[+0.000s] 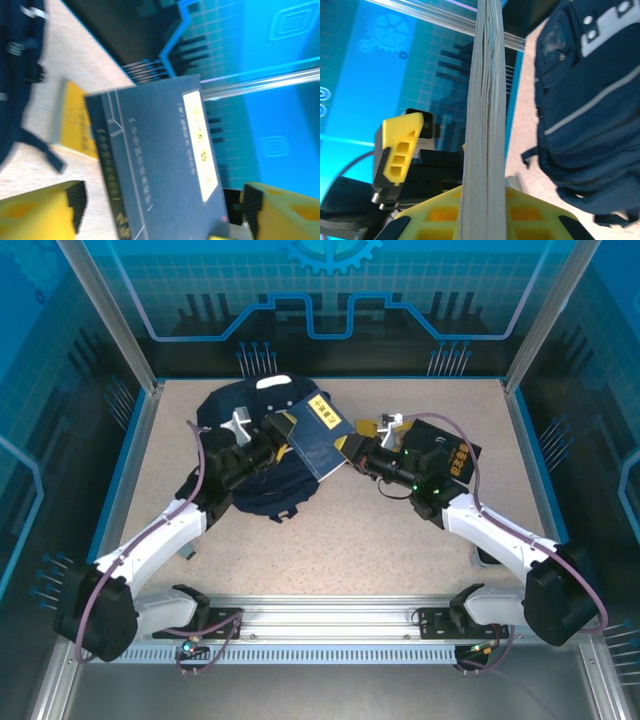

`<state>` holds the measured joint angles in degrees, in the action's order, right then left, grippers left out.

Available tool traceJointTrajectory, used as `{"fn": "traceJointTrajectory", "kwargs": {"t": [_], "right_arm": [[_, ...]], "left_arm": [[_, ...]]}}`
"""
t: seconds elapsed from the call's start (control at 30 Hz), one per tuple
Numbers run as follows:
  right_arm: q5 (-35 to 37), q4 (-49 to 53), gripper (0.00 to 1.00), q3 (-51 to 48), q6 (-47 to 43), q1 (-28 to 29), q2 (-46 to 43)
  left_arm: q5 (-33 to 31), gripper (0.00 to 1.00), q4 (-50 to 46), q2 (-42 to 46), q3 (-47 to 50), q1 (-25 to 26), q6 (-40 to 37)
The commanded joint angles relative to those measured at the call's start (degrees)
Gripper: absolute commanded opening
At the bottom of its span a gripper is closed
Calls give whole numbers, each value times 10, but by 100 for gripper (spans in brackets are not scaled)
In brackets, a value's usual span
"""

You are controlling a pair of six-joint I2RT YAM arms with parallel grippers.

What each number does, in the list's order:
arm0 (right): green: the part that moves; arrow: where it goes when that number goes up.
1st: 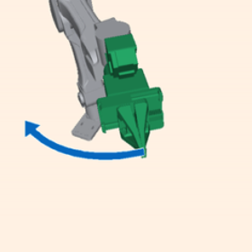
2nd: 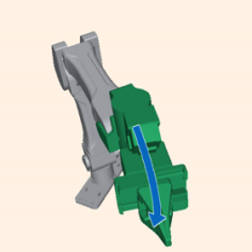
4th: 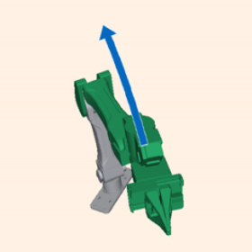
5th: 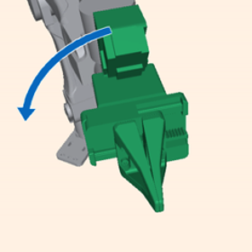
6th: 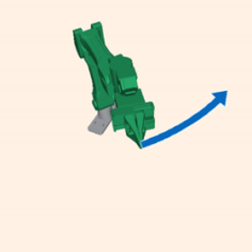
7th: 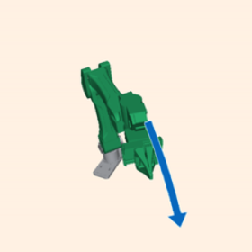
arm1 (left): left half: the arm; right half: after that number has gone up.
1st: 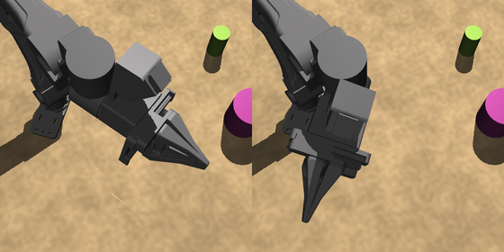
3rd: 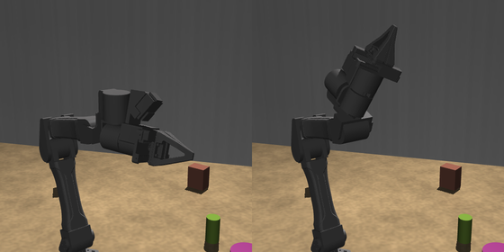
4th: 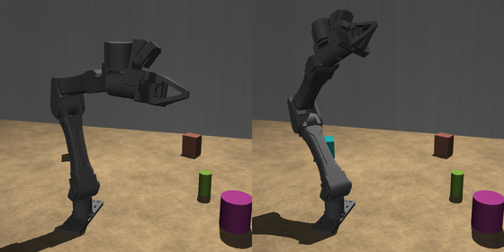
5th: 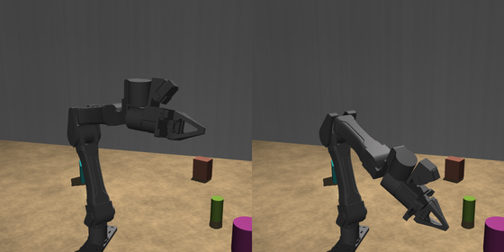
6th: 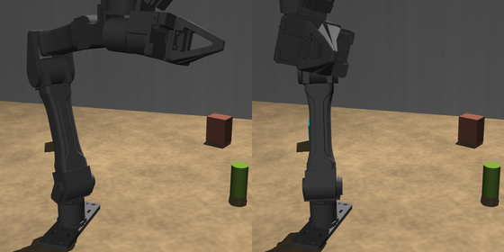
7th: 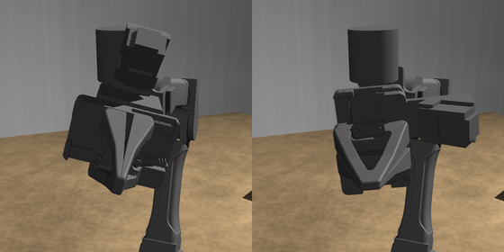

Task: Pack the student bag

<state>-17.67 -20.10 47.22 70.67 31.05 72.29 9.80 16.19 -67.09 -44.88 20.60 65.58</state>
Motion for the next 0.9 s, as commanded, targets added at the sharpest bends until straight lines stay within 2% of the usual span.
{"fn": "traceJointTrajectory", "kwargs": {"t": [0.0,0.07,0.17,0.27,0.37,0.47,0.57,0.67,0.87], "right_arm": [[26,71,1,-5,-66,-11,-29],[47,126,0,-2,-103,-16,-37],[73,183,0,3,-144,-22,-44],[82,209,0,4,-163,-30,-45],[79,217,0,5,-169,-36,-42],[76,222,0,6,-171,-38,-38],[71,234,0,10,-174,-40,-37],[74,250,0,9,-179,-41,-42],[95,275,1,-3,-178,-54,-62]], "left_arm": [[-38,92,-192,31,-6,-15,-135],[-76,97,-286,32,-23,-17,-223],[-132,99,-396,9,-59,-18,-332],[-167,99,-449,-34,-87,-19,-402],[-144,99,-451,-88,-111,-20,-451],[-108,96,-441,-154,-140,-20,-469],[-105,90,-439,-214,-169,-20,-467],[-82,89,-449,-266,-192,-20,-456],[9,89,-443,-304,-181,-17,-405]]}}
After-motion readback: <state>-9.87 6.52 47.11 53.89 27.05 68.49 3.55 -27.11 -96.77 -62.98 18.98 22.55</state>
